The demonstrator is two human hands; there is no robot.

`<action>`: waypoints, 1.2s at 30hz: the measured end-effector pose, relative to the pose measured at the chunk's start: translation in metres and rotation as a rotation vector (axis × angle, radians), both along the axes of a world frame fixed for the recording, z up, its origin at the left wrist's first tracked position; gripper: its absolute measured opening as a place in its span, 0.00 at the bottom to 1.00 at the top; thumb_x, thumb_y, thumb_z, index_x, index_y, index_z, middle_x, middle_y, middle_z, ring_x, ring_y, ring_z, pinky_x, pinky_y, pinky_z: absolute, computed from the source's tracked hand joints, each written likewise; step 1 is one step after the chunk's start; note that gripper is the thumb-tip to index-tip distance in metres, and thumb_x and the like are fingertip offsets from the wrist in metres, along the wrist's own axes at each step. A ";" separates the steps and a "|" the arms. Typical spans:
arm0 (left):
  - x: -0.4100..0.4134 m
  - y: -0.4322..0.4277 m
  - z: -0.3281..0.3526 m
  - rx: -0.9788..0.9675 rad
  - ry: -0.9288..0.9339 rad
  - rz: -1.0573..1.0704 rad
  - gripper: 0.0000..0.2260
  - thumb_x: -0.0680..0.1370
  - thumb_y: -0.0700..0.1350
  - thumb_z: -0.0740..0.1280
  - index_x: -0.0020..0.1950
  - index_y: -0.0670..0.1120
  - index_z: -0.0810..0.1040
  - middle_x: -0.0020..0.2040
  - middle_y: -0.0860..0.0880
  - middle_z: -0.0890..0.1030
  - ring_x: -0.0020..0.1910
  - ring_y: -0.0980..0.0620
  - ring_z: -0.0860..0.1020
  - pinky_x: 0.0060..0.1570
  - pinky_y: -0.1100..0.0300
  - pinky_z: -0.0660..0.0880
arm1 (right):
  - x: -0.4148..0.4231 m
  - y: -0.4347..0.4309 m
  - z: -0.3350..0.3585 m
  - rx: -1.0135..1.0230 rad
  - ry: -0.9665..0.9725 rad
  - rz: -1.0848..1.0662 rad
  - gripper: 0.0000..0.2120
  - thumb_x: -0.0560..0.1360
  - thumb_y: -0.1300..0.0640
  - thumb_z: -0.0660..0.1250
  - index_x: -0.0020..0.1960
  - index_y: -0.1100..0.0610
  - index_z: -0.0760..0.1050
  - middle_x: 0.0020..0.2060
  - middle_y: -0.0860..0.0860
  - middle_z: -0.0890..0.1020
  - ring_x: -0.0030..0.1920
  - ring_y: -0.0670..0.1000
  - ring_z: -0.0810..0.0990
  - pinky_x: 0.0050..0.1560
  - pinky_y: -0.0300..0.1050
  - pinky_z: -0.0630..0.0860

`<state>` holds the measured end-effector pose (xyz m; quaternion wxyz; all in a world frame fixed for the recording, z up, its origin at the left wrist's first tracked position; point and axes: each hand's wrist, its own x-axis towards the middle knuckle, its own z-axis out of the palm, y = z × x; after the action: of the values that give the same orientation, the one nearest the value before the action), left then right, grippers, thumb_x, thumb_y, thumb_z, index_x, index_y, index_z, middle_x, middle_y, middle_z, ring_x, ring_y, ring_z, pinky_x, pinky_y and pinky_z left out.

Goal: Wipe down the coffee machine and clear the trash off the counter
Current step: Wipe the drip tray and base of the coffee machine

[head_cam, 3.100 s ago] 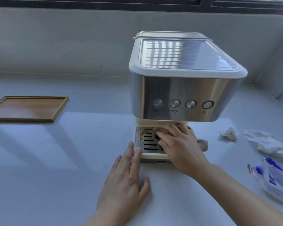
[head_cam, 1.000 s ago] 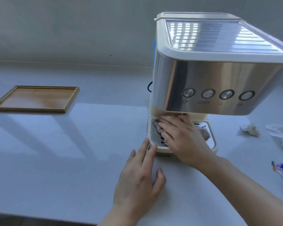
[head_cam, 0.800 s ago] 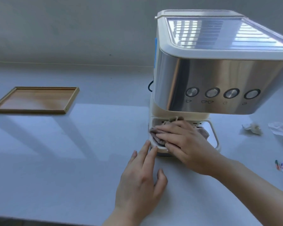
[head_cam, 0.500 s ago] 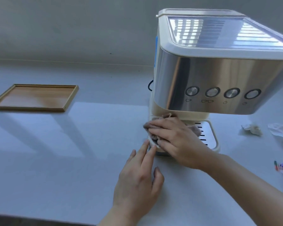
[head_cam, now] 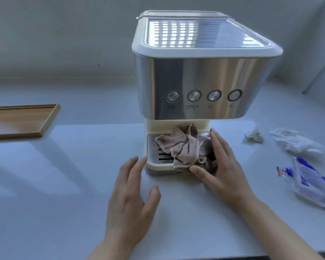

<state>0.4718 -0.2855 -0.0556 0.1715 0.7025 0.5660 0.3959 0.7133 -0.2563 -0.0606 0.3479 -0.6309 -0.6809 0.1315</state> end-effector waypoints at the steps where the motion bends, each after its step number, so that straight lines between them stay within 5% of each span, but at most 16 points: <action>1: 0.008 0.003 0.005 0.025 0.003 0.015 0.27 0.73 0.57 0.60 0.72 0.52 0.67 0.71 0.51 0.67 0.70 0.53 0.67 0.58 0.56 0.71 | 0.001 -0.001 0.001 0.027 0.043 -0.014 0.47 0.69 0.33 0.70 0.80 0.50 0.54 0.78 0.42 0.58 0.77 0.40 0.55 0.73 0.37 0.58; 4: 0.052 0.030 0.027 0.167 0.182 -0.108 0.24 0.76 0.58 0.61 0.72 0.54 0.66 0.72 0.49 0.66 0.72 0.48 0.65 0.61 0.56 0.68 | 0.011 -0.005 0.003 0.221 0.143 -0.095 0.32 0.70 0.49 0.73 0.71 0.58 0.71 0.70 0.50 0.71 0.72 0.48 0.68 0.71 0.42 0.66; 7: 0.088 0.062 0.038 0.107 0.495 -0.295 0.25 0.78 0.61 0.59 0.74 0.57 0.64 0.75 0.50 0.65 0.73 0.47 0.61 0.71 0.50 0.61 | 0.011 -0.008 0.001 0.235 0.134 -0.113 0.18 0.71 0.57 0.68 0.61 0.58 0.79 0.60 0.48 0.79 0.64 0.49 0.76 0.63 0.50 0.73; 11: 0.074 0.080 0.034 0.106 0.701 -0.301 0.25 0.76 0.64 0.56 0.73 0.62 0.65 0.68 0.53 0.71 0.70 0.48 0.64 0.66 0.50 0.64 | 0.010 -0.006 0.001 0.067 0.101 0.087 0.24 0.74 0.59 0.65 0.70 0.55 0.74 0.71 0.45 0.74 0.75 0.44 0.64 0.74 0.46 0.64; 17: 0.044 0.090 0.029 0.151 0.623 -0.132 0.15 0.73 0.58 0.61 0.57 0.56 0.77 0.51 0.54 0.75 0.56 0.47 0.71 0.53 0.51 0.68 | 0.007 -0.003 -0.005 0.097 -0.137 0.109 0.24 0.80 0.45 0.61 0.73 0.54 0.71 0.73 0.44 0.70 0.78 0.43 0.57 0.76 0.42 0.59; 24: 0.040 0.087 0.026 0.168 0.509 -0.126 0.10 0.74 0.53 0.61 0.51 0.53 0.78 0.49 0.55 0.76 0.53 0.46 0.71 0.49 0.51 0.72 | 0.008 -0.002 -0.006 0.091 -0.118 0.090 0.21 0.81 0.45 0.60 0.71 0.53 0.72 0.72 0.42 0.72 0.77 0.40 0.57 0.73 0.37 0.61; 28: 0.016 0.068 0.011 0.125 0.184 -0.033 0.06 0.77 0.44 0.63 0.49 0.54 0.77 0.52 0.67 0.69 0.53 0.59 0.69 0.47 0.69 0.67 | 0.008 -0.002 -0.006 0.103 -0.091 0.076 0.21 0.80 0.46 0.62 0.70 0.52 0.74 0.71 0.41 0.73 0.76 0.38 0.58 0.72 0.38 0.63; 32: 0.025 0.101 0.015 -0.082 -0.021 0.072 0.07 0.79 0.42 0.62 0.49 0.56 0.74 0.54 0.52 0.72 0.54 0.57 0.70 0.51 0.61 0.67 | 0.008 -0.002 -0.008 0.107 -0.095 0.063 0.21 0.80 0.46 0.62 0.70 0.51 0.74 0.71 0.39 0.72 0.76 0.36 0.57 0.71 0.36 0.62; 36: 0.026 0.090 0.018 -0.122 -0.040 0.102 0.06 0.80 0.46 0.60 0.48 0.58 0.73 0.55 0.51 0.75 0.51 0.72 0.68 0.44 0.67 0.66 | 0.008 -0.001 -0.010 0.109 -0.076 0.060 0.20 0.80 0.47 0.64 0.70 0.51 0.74 0.71 0.40 0.73 0.76 0.37 0.59 0.70 0.37 0.63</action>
<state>0.4976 -0.1951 -0.0378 0.2049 0.6531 0.6204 0.3828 0.7209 -0.2574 -0.0706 0.3516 -0.5948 -0.7184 0.0803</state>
